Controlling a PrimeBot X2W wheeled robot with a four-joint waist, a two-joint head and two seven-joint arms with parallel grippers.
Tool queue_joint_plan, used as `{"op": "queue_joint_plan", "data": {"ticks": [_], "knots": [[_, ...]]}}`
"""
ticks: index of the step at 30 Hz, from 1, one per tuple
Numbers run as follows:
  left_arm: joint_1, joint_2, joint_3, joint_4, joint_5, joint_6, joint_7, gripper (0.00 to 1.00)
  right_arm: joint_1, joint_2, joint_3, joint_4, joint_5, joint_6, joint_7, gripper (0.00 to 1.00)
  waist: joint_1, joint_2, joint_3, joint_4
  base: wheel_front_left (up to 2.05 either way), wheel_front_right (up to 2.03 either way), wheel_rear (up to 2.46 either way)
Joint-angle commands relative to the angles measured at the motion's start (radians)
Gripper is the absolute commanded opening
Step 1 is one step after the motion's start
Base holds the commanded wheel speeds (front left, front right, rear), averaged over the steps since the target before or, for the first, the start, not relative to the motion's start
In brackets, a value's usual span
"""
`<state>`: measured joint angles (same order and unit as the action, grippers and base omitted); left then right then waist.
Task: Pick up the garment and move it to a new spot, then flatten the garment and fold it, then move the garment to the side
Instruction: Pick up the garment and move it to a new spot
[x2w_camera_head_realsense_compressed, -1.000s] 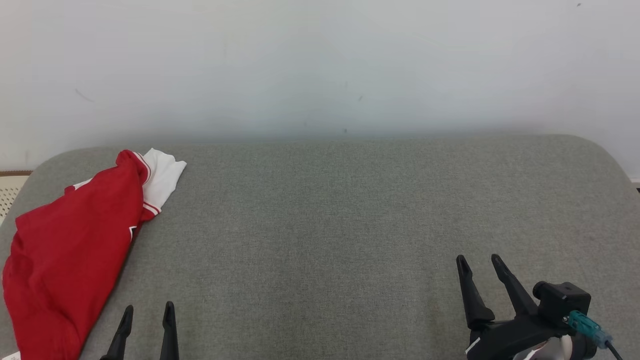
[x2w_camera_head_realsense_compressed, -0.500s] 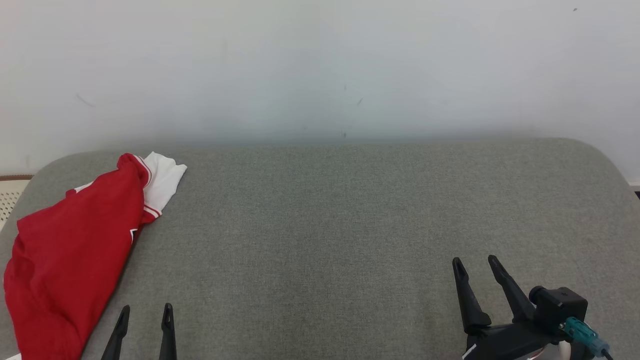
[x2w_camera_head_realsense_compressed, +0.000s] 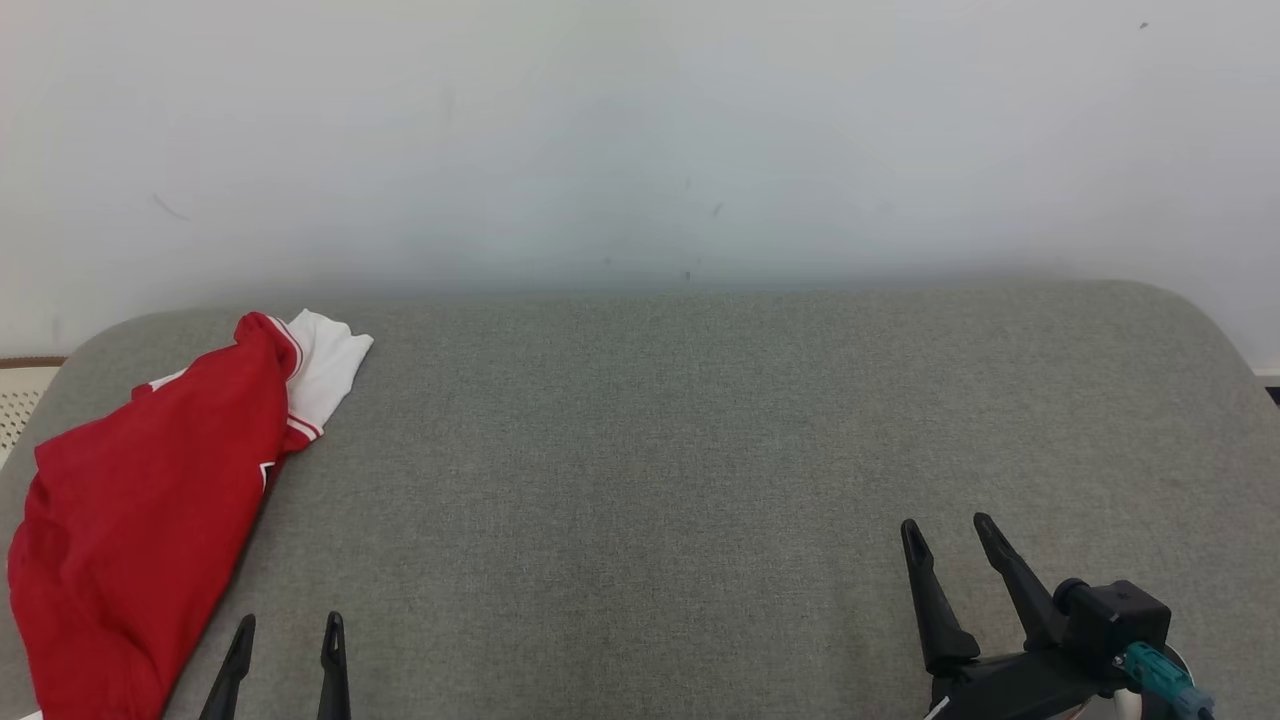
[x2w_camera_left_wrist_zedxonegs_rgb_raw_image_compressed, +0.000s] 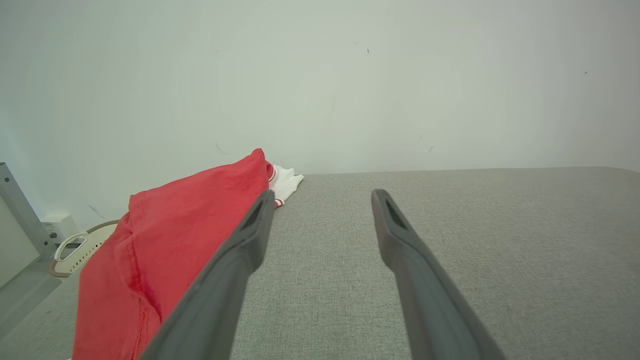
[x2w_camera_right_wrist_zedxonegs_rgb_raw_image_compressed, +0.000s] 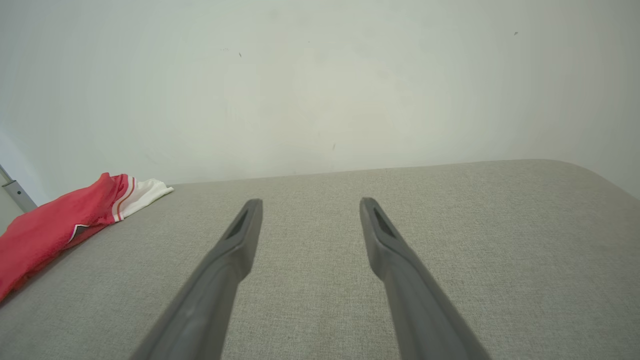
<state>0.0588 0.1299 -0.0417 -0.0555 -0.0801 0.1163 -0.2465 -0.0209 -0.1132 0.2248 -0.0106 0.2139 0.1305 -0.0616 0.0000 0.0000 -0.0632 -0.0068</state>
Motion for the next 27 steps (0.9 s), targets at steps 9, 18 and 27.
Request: {"op": "queue_joint_plan", "data": {"ticks": [9,18,27], "knots": [[0.017,0.01,-0.001,-0.004,-0.017,0.007,0.001,1.0,0.012,0.0,-0.001,0.005,0.005,0.0,0.008,1.0,0.0,0.0,0.0,-0.001,0.0,0.0,0.0],[0.016,0.013,-0.004,-0.003,-0.033,0.004,0.004,1.0,0.015,0.004,-0.007,0.006,0.016,0.0,0.016,1.0,0.0,0.0,0.004,0.009,0.0,0.0,0.0],[0.018,0.018,0.002,0.003,-0.054,0.008,0.018,1.0,0.023,0.012,-0.008,0.011,0.024,0.0,0.013,1.0,0.0,0.0,0.005,0.053,0.0,0.0,0.0]]}}
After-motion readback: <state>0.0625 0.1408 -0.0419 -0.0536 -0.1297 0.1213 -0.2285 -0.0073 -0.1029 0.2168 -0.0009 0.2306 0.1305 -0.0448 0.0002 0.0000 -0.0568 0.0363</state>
